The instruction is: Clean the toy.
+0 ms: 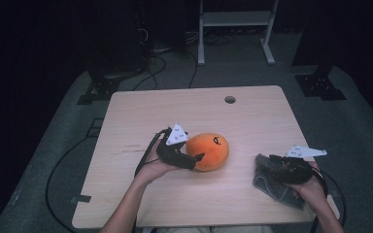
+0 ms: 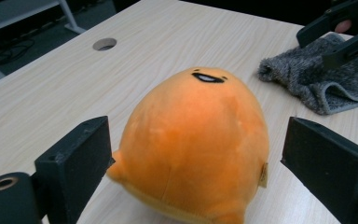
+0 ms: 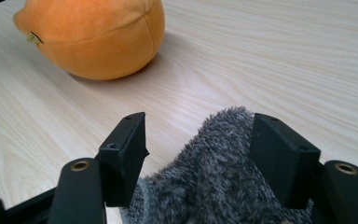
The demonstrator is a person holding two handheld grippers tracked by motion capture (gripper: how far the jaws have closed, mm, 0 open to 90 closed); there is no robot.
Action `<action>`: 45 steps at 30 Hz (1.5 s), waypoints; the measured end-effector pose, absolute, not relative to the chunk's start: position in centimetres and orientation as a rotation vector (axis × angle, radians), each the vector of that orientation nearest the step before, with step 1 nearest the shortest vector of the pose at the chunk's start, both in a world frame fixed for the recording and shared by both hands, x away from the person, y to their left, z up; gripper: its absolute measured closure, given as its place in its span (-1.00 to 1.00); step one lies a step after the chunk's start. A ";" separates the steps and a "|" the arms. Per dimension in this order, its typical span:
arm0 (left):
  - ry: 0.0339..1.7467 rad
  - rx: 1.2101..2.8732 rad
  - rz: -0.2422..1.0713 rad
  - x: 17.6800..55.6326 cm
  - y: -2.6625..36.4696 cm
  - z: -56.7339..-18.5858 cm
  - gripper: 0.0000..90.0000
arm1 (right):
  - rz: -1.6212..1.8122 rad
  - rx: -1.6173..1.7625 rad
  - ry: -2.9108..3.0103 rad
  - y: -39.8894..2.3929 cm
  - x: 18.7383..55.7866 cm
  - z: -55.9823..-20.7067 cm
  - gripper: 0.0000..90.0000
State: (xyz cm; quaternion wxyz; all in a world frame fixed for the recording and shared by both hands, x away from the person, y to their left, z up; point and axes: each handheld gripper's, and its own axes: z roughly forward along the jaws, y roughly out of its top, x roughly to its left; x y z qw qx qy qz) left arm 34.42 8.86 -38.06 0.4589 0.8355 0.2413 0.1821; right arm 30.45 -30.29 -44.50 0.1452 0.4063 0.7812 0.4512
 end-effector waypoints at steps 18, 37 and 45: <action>0.661 2.008 0.464 33.4 12.1 -38.9 -0.91 | 1.285 1.142 2.271 -29.5 30.2 -44.5 -0.23; 0.696 2.032 0.451 32.0 14.4 -41.7 -0.93 | 1.307 1.165 2.223 -30.4 30.0 -44.0 -0.22; 0.742 2.024 0.436 31.3 15.5 -43.3 -0.93 | 1.287 1.165 2.239 -30.2 30.3 -44.4 -0.21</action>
